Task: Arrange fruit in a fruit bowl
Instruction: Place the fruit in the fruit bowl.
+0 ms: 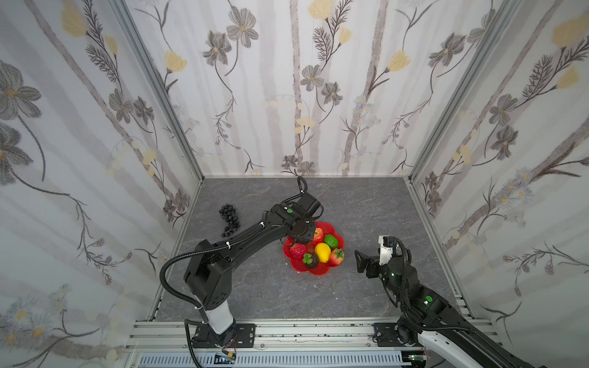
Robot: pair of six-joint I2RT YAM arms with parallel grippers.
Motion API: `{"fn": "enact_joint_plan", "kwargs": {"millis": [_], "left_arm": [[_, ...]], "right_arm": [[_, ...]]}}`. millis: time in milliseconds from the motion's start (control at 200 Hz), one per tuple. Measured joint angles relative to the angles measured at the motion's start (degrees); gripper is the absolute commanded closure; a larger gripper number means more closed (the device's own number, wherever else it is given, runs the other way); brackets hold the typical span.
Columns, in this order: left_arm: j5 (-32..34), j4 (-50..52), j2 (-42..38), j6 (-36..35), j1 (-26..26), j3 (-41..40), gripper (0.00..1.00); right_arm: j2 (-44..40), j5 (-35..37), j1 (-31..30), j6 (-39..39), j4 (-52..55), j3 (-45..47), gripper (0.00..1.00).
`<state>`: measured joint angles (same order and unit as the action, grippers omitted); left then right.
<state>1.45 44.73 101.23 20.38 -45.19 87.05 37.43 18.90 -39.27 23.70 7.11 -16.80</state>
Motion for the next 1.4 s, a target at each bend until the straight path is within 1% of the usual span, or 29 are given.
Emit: {"fn": "enact_joint_plan", "kwargs": {"millis": [175, 375, 894, 1089, 1189, 1269, 1399], "left_arm": [[-1.3, 3.1, 7.8, -1.1, -2.3, 7.5, 0.48], [-2.1, 5.7, 11.9, -1.1, -3.3, 10.6, 0.48], [-2.7, 6.9, 13.9, -0.9, -3.3, 9.7, 0.44], [-2.7, 6.9, 14.0, -0.9, -3.3, 9.6, 0.38], [-2.5, 6.9, 14.0, -0.9, -3.3, 9.2, 0.37], [-2.4, 6.9, 14.0, -0.8, -3.2, 8.7, 0.37], [-2.4, 6.9, 13.6, -0.7, -3.2, 7.6, 0.40]], "right_arm": [[-0.7, 0.2, 0.1, 0.0, 0.0, 0.0, 0.02], [-1.5, 0.2, 0.1, 0.0, 0.2, 0.0, 0.02], [-1.9, 0.2, 0.1, 0.0, 0.4, 0.0, 0.02], [-2.2, 0.2, 0.1, 0.0, 0.4, 0.0, 0.03], [-2.1, 0.2, 0.1, 0.0, 0.4, 0.0, 0.03], [-2.1, 0.2, 0.1, 0.0, 0.4, 0.0, 0.02], [-2.1, 0.2, 0.1, 0.0, 0.4, 0.0, 0.02]]}}
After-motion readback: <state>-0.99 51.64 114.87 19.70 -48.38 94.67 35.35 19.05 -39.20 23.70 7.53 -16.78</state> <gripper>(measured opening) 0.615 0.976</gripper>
